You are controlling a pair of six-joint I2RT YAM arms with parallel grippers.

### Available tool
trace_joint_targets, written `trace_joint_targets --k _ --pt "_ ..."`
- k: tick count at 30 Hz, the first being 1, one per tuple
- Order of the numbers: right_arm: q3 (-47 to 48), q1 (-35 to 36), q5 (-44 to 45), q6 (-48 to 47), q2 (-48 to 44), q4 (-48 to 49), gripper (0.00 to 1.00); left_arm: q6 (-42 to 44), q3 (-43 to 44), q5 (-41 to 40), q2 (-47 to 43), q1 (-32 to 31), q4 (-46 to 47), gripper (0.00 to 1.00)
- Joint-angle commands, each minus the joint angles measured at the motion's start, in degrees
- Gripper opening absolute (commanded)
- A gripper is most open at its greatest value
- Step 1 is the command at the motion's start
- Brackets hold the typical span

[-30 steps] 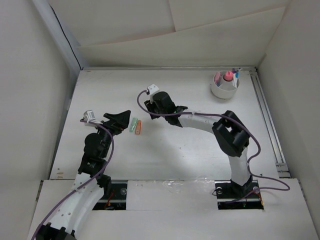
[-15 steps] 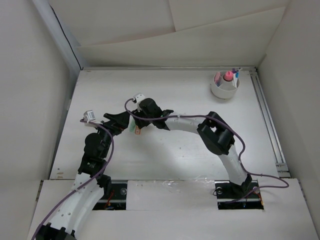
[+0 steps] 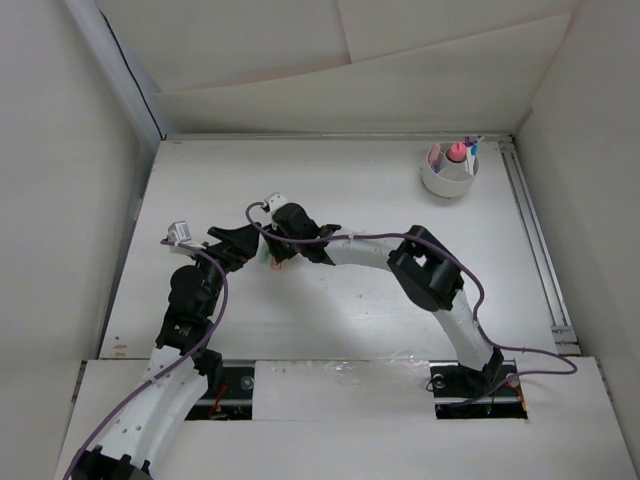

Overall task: Sort the stationery into containers
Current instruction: Move the pen to the center of the board.

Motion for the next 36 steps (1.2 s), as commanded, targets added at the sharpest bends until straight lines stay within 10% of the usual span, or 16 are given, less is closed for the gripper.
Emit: trace_joint_targets --k 1,13,36 --pt "-0.72 0.10 3.59 0.51 -0.58 0.18 0.54 0.83 1.41 -0.22 -0.70 -0.03 2.14 1.00" --pt "-5.20 0.10 8.96 -0.64 -5.32 -2.55 0.31 0.83 1.93 -0.22 -0.70 -0.03 1.62 1.00" --pt "-7.15 -4.47 5.45 -2.22 -8.85 -7.82 0.53 0.83 1.94 -0.22 -0.17 -0.03 2.23 1.00"
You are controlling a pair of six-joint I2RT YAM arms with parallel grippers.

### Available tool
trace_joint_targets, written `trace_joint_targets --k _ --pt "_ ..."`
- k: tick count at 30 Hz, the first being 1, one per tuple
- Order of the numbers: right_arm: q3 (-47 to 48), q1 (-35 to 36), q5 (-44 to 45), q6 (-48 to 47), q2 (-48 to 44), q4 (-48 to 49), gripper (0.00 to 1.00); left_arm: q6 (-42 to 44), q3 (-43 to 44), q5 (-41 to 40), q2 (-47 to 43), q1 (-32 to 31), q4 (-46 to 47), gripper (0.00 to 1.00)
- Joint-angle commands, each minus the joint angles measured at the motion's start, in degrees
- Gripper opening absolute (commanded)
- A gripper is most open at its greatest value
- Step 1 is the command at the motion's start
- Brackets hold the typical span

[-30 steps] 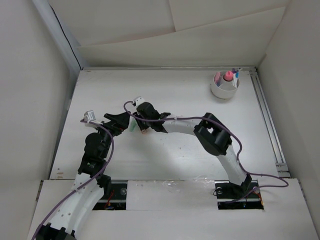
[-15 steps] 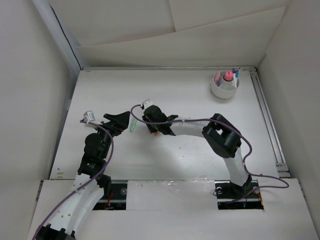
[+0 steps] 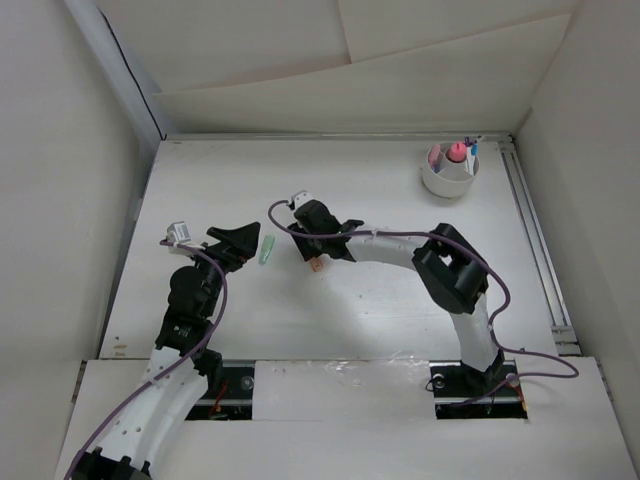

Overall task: Sort the stationery into containers
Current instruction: Move the pen to the center of the board, then pick up the pen from the center of the board.

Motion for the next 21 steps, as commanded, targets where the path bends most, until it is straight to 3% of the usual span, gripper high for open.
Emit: trace_joint_targets --k 1,13,21 --pt "3.22 -0.89 -1.79 -0.71 0.73 -0.57 0.53 0.81 1.94 0.17 0.07 -0.03 2.54 1.00" --pt "7.35 -0.89 -4.07 -1.24 4.50 -3.73 0.48 0.81 1.94 0.17 -0.46 -0.03 2.54 1.00" --pt "8.49 -1.42 -4.60 -1.24 5.65 -4.78 0.32 0.81 1.94 0.17 -0.46 -0.03 2.54 1.00"
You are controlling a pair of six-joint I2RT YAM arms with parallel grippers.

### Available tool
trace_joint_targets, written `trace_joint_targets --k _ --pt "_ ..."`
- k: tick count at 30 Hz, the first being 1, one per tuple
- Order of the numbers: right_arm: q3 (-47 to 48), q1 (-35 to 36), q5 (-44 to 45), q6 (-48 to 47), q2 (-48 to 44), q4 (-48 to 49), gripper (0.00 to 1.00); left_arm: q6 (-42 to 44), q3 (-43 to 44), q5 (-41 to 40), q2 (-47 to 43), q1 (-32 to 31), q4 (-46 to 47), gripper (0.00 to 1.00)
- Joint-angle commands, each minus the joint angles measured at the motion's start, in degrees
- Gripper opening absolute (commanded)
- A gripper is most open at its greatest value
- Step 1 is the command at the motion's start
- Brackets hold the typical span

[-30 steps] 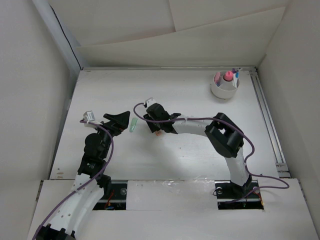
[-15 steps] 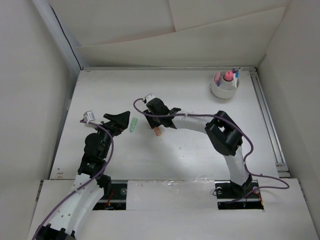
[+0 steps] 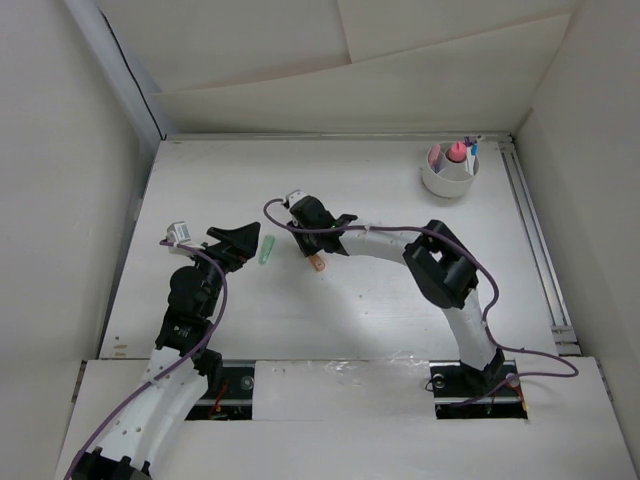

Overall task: Sort the stationery into containers
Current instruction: Pick up the pen from the center of the board.

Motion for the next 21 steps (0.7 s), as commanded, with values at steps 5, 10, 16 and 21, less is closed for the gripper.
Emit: trace_joint_targets --k 5,10,16,21 --pt "1.19 -1.61 -0.45 -0.19 -0.80 -0.46 0.07 0.81 1.94 0.17 -0.44 -0.03 2.54 1.00" --pt "-0.13 -5.13 -0.45 -0.19 -6.42 1.39 0.06 0.81 1.94 0.70 -0.44 -0.03 2.54 1.00" --pt "-2.15 -14.60 -2.12 -0.72 -13.89 4.28 0.05 0.81 1.94 1.22 0.08 -0.03 3.06 1.00" --pt "-2.68 -26.38 -3.44 -0.55 -19.07 9.46 0.03 0.29 1.32 2.36 1.31 -0.03 4.90 1.00"
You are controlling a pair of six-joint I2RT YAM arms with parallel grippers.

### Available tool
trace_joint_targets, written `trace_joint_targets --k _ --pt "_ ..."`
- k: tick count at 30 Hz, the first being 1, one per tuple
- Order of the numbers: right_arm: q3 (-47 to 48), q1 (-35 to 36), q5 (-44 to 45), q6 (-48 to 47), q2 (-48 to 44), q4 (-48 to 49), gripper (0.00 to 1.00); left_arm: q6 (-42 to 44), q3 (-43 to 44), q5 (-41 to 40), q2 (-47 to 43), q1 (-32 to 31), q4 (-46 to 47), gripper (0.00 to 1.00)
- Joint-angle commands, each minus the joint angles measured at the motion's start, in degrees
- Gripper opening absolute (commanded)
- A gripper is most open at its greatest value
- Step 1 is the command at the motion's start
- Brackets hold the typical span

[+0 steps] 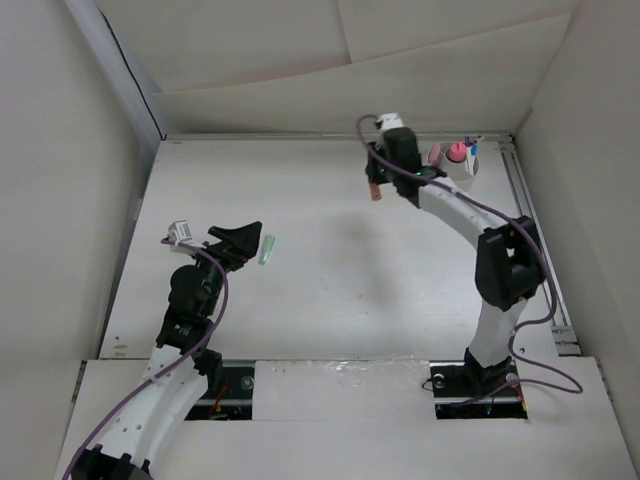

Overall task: Sort the stationery into containers
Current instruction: Place the pen in the storage box.

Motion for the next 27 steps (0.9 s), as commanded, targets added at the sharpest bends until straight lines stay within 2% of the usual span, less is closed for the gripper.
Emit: trace_joint_targets --k 1,2,5,11,15,27 --pt "0.07 -7.82 -0.68 0.01 -4.88 7.94 0.03 0.33 1.32 1.67 0.77 -0.03 4.08 1.00" --pt "0.07 -11.23 -0.68 0.01 -4.88 11.09 0.03 0.33 0.80 1.67 1.38 -0.03 4.08 1.00" --pt "1.12 -15.29 0.71 0.53 -4.54 17.24 0.03 0.33 0.80 2.20 2.70 -0.03 5.13 1.00" --pt "9.02 -21.98 5.64 -4.11 3.88 21.75 0.02 0.33 0.80 2.20 4.38 -0.03 6.27 1.00" --pt "11.93 -22.78 7.48 -8.76 7.85 24.82 0.02 0.33 0.80 2.20 5.52 -0.03 6.80 1.00" --pt "9.48 -21.47 15.47 -16.86 11.46 30.19 0.02 0.33 0.80 2.20 9.30 -0.03 9.09 1.00"
